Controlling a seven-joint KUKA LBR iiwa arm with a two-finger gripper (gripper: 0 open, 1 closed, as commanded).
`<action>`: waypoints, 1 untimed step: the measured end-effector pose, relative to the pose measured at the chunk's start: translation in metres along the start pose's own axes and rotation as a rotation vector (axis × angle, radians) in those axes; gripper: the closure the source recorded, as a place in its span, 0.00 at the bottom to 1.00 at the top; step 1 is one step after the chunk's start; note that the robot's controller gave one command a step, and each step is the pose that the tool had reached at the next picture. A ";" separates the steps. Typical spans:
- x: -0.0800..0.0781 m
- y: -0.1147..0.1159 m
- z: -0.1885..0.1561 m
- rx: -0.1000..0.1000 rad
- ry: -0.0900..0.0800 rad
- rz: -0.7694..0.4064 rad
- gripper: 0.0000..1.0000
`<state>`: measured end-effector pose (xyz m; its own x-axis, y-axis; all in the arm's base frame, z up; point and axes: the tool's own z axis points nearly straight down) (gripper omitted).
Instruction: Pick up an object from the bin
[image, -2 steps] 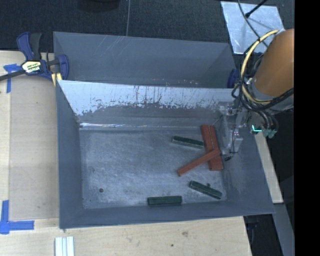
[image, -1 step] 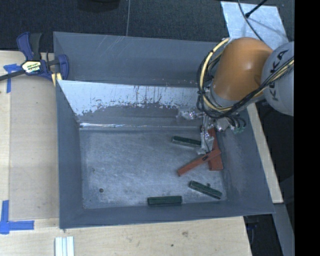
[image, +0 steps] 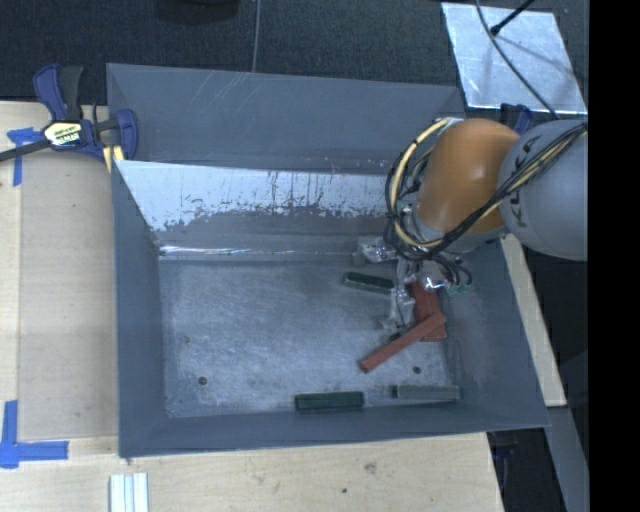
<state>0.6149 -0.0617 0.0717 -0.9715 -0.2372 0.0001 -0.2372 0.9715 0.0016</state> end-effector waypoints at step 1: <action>-0.002 0.000 -0.003 0.003 -0.005 -0.003 1.00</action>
Offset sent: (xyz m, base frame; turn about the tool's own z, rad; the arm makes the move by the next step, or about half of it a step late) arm 0.0000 0.0000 0.0000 0.0000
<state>0.6166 -0.0617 0.0748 -0.9708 -0.2398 -0.0049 -0.2398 0.9708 -0.0011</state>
